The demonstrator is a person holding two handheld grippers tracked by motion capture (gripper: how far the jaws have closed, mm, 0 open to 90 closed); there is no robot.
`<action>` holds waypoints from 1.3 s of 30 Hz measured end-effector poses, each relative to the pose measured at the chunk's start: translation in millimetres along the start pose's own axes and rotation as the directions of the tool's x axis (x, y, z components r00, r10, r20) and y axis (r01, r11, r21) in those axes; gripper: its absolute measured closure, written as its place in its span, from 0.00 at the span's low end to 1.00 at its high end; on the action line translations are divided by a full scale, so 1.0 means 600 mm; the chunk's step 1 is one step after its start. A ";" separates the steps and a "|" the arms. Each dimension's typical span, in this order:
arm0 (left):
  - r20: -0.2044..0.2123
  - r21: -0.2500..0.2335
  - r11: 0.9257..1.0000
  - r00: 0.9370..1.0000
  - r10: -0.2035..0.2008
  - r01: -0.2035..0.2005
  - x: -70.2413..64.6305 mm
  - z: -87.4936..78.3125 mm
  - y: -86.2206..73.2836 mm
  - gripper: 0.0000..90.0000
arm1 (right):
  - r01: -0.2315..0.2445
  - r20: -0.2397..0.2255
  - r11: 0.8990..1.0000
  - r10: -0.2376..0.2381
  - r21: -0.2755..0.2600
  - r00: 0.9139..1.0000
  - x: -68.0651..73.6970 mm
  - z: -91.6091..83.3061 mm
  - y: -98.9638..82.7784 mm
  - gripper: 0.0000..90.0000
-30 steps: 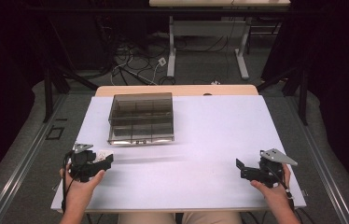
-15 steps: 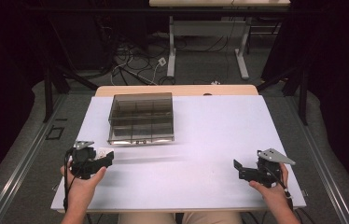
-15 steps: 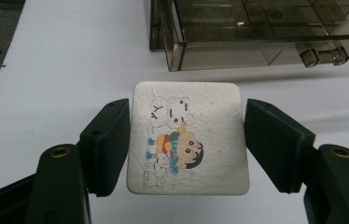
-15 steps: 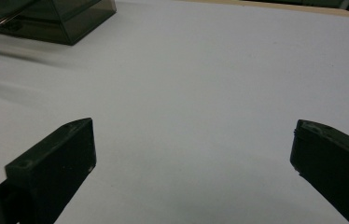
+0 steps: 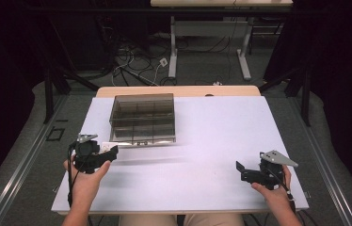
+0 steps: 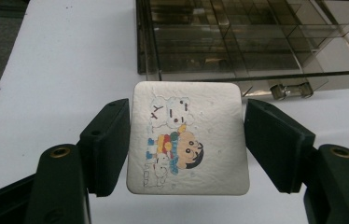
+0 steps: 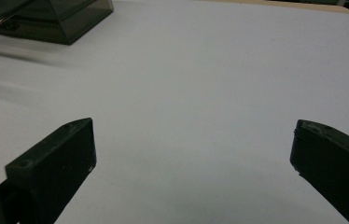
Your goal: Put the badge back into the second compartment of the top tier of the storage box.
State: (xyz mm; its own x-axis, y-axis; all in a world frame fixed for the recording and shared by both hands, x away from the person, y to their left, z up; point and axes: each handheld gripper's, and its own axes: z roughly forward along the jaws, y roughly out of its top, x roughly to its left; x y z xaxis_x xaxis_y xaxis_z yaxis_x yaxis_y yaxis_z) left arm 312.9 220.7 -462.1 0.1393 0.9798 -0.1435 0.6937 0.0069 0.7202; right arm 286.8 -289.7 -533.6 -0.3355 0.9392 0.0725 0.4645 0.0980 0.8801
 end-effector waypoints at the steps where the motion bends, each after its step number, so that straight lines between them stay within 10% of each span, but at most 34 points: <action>1: -0.002 -0.002 1.000 1.000 -0.002 0.002 -0.002 0.001 0.002 0.37 | 0.004 0.002 1.000 -0.004 -0.002 1.000 -0.001 0.000 0.000 0.00; 39: 0.041 0.011 1.000 0.999 0.026 -0.026 -0.099 0.066 0.087 0.37 | 0.002 0.004 1.000 -0.002 -0.009 1.000 -0.004 -0.001 0.001 0.00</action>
State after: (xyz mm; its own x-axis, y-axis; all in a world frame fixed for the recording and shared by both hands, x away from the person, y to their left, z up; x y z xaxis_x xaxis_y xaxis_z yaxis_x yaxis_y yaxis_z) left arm 368.8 155.1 -442.5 0.1859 0.9706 -0.1527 0.6978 -0.0210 0.7160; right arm 287.3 -291.9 -532.9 -0.3336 0.9402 0.0689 0.4560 0.0970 0.8847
